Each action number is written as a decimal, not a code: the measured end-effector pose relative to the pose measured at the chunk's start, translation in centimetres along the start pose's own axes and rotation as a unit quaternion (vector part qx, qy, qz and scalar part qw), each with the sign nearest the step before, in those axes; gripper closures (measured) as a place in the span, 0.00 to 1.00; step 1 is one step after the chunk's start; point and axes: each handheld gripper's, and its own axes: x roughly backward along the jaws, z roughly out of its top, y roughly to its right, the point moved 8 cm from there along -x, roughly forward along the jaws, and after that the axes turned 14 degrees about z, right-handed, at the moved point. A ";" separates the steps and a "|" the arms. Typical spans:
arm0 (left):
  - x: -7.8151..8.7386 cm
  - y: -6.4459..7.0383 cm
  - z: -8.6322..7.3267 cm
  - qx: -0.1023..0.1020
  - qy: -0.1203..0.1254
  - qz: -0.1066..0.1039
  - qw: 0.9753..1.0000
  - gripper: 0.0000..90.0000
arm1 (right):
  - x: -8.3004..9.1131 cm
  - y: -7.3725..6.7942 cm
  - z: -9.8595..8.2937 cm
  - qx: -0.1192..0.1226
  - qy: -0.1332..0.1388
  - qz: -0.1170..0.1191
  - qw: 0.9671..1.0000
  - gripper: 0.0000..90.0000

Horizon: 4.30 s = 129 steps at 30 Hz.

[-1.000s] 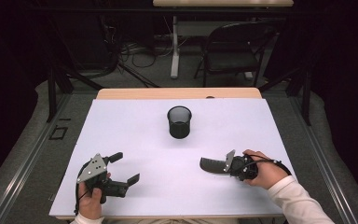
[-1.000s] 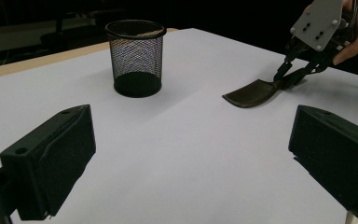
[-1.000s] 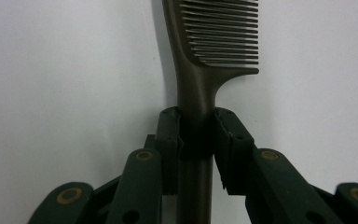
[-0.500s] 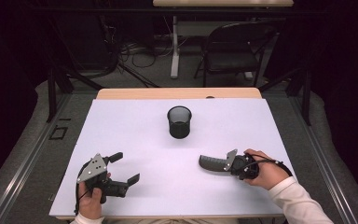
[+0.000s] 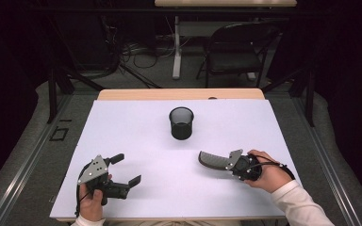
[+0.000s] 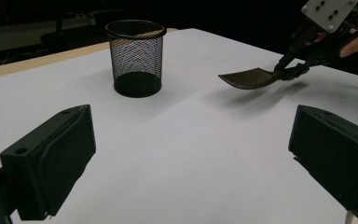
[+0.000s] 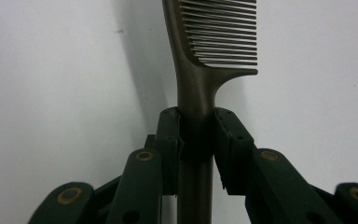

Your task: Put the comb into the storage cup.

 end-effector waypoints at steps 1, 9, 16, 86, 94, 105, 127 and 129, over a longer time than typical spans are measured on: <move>0.0 0.0 0.0 0.000 0.000 0.000 1.000 0.01 | 0.1 0.0 0.1 -0.004 0.004 -0.001 1.000 0.81; -0.1 0.0 0.0 0.002 0.000 0.000 1.000 0.01 | 0.5 -0.1 0.7 -0.025 0.037 -0.011 0.999 0.81; -0.1 0.0 0.0 0.002 0.000 0.000 1.000 0.01 | 1.2 -0.2 1.5 -0.040 0.080 -0.027 0.996 0.81; -0.9 -0.9 -0.2 0.052 -0.015 0.018 0.998 0.00 | 5.3 1.4 14.9 -0.103 0.392 -0.084 0.910 0.81; -0.9 -1.6 0.4 0.088 -0.016 0.025 0.996 0.00 | 5.1 1.1 15.0 -0.107 0.412 -0.110 0.898 0.81; -1.7 -1.9 3.4 0.082 -0.014 0.042 0.996 0.00 | 4.6 0.7 15.0 -0.102 0.408 -0.150 0.895 0.81; -4.3 -1.2 8.0 0.081 -0.022 0.028 0.996 0.18 | 4.1 -0.1 15.5 -0.086 0.403 -0.172 0.895 0.81; -4.5 -1.2 8.0 0.081 -0.028 0.027 0.996 0.19 | 4.1 -0.1 15.5 -0.086 0.404 -0.173 0.894 0.81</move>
